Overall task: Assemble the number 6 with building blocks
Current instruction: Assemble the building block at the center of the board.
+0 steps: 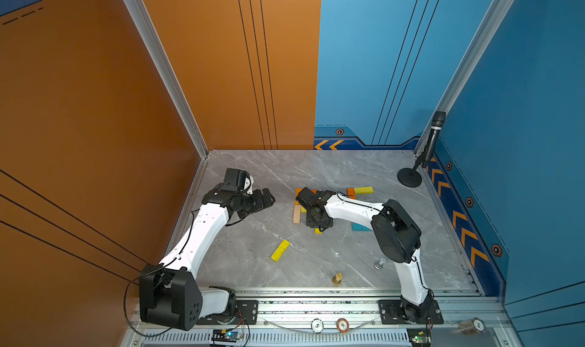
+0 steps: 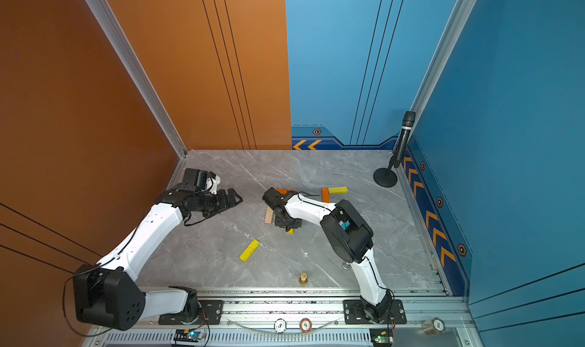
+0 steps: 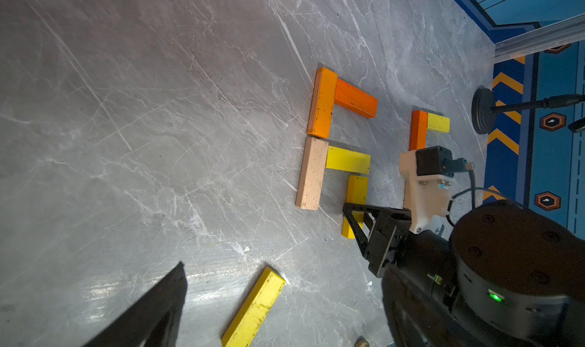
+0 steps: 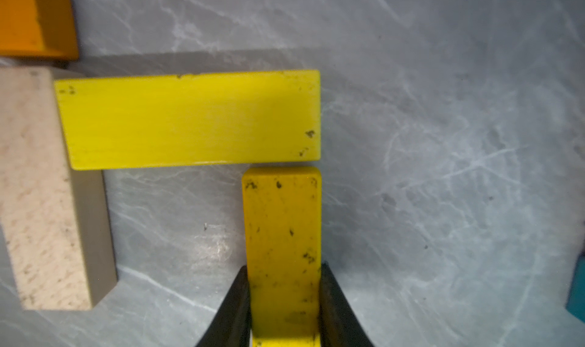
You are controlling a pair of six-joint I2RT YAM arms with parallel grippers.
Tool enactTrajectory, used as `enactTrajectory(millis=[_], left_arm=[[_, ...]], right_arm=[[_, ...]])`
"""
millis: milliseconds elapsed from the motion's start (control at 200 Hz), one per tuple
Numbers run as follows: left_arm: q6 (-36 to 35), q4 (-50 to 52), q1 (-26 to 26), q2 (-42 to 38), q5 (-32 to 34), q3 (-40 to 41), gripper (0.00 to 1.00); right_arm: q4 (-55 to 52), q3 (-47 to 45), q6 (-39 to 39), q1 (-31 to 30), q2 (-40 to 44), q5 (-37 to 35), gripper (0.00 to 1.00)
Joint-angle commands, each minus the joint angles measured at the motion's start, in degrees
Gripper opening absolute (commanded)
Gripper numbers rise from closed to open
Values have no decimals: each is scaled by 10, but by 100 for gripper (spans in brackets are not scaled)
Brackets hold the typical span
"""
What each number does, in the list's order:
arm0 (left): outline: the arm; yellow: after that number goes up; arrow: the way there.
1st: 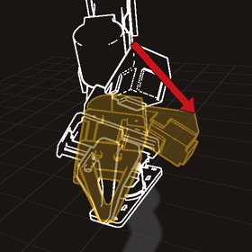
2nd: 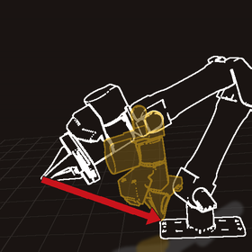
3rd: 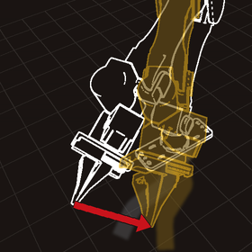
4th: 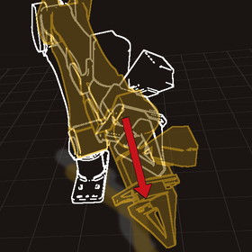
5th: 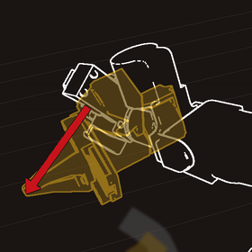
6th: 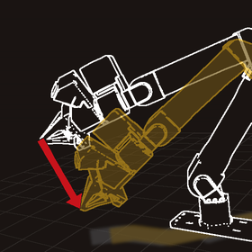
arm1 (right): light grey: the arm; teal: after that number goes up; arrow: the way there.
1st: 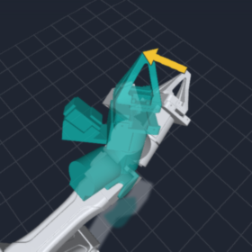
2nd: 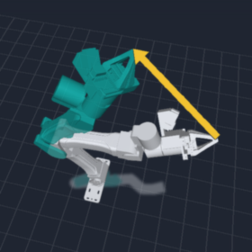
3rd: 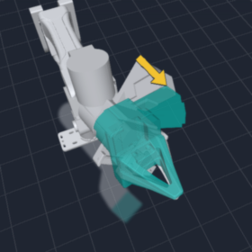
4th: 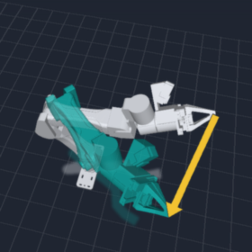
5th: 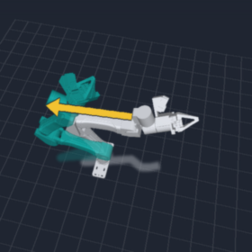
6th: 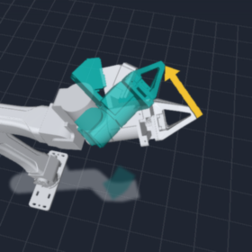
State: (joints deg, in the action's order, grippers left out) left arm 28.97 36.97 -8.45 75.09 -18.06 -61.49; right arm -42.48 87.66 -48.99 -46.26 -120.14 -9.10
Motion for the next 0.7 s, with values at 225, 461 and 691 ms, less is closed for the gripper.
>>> enactTrajectory(millis=[225, 461, 691], left_arm=[[4, -3, 7, -8, -14, 9, 96], [4, -4, 9, -7, -13, 9, 96], [5, -4, 19, -4, -6, 11, 96]], right_arm=[[-24, 1, -8, 3, -37, -6, 33], [-29, 4, -1, -1, -11, -13, 49], [-29, -3, 38, -17, 79, -53, 66]])
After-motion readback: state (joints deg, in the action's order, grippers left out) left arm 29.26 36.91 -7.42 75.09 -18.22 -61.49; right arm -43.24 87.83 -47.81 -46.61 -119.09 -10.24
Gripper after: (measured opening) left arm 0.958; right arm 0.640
